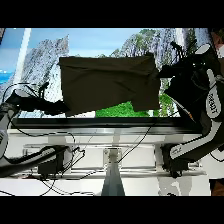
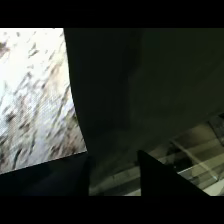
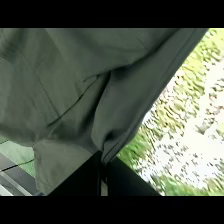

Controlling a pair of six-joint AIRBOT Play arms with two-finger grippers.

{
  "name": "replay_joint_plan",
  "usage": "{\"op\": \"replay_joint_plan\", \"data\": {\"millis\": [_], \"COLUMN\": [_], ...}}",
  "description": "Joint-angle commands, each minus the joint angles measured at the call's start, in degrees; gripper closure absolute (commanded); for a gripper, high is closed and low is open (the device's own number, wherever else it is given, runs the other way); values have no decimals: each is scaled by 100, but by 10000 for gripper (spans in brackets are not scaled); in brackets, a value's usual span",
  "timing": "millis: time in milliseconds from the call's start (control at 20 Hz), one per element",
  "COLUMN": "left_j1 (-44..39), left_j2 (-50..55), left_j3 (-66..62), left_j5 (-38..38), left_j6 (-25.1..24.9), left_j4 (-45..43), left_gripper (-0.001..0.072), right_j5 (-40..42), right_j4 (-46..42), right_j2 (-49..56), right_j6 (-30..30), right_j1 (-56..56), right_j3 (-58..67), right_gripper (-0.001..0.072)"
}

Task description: Fold the clothes and pants, and hang the long-sleeved shirts on hangers.

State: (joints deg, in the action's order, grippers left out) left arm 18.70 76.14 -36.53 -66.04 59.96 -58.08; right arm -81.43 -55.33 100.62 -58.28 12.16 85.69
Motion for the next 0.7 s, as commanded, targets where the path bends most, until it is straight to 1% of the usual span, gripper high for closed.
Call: {"op": "replay_joint_plan", "data": {"millis": [0,50,100,200,250,350,400,550,650], "left_j1": [-2,-2,-2,-2,0,2,2,2,4], "left_j2": [350,343,343,341,341,337,308,17,-282], "left_j3": [68,63,61,2,-76,-404,-675,-1742,-2686], "left_j5": [529,507,450,59,-234,-791,-957,-1027,-955], "left_j6": [-549,-680,-737,-1045,-1215,-1416,-1416,-1416,-1414], "left_j4": [503,658,763,787,789,901,1045,1781,2317], "left_gripper": [485,508,566,609,689,692,693,693,693], "right_j5": [-4,-7,-9,-11,-4,-9,-4,4,9], "right_j4": [9,9,15,105,170,275,330,612,883], "right_j2": [-2,-2,-9,-66,-136,-341,-490,-1141,-1655], "right_j6": [-7,-7,-7,-4,0,11,11,44,50], "right_j1": [-7,-7,-7,-7,-7,-7,-7,-7,-7], "right_j3": [2,2,2,2,4,52,87,256,450], "right_gripper": [691,691,691,691,691,691,691,691,691]}}
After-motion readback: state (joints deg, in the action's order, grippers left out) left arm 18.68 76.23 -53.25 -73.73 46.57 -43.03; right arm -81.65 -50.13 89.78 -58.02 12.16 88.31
